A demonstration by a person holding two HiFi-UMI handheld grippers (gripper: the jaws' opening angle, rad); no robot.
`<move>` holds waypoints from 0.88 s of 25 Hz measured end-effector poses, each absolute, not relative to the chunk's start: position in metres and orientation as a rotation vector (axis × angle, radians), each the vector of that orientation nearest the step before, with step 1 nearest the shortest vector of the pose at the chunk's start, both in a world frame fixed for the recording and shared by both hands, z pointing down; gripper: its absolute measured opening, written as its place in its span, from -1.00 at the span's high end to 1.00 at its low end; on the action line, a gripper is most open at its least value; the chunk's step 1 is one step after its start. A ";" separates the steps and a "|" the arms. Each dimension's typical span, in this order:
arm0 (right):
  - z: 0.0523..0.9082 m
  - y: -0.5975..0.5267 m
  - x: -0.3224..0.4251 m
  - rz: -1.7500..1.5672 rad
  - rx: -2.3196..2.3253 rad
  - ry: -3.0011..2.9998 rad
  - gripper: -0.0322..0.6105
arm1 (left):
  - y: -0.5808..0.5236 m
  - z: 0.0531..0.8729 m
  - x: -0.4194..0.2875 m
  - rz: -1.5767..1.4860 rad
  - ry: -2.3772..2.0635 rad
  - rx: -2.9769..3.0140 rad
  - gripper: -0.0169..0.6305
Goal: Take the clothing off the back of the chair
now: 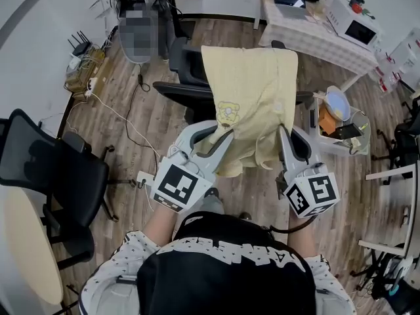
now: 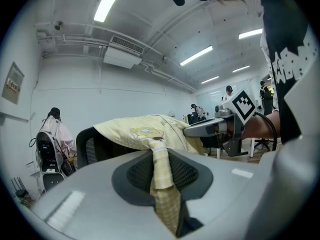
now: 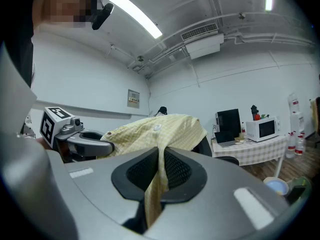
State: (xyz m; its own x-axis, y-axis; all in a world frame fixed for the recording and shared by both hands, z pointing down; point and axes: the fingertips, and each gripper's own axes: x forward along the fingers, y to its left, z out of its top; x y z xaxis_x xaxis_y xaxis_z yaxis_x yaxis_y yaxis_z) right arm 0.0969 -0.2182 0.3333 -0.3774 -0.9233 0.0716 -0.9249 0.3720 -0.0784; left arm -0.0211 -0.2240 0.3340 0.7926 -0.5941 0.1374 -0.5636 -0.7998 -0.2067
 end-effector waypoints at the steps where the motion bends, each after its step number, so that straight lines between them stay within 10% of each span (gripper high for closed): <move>1: 0.333 -0.218 0.098 0.165 1.746 -2.592 0.77 | -0.223 0.334 -0.021 -0.295 0.921 -2.825 0.74; 22: 0.332 -0.198 0.103 0.171 1.714 -2.613 0.77 | -0.201 0.333 -0.014 -0.315 0.945 -2.810 0.74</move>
State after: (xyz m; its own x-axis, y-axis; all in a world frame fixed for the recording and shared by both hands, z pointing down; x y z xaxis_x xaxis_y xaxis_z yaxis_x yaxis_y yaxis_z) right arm 0.1033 -0.1978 0.3321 -0.4002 -0.9138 0.0695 -0.9151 0.3943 -0.0846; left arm -0.0144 -0.2006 0.3330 0.7783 -0.6104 0.1473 -0.5767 -0.7877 -0.2166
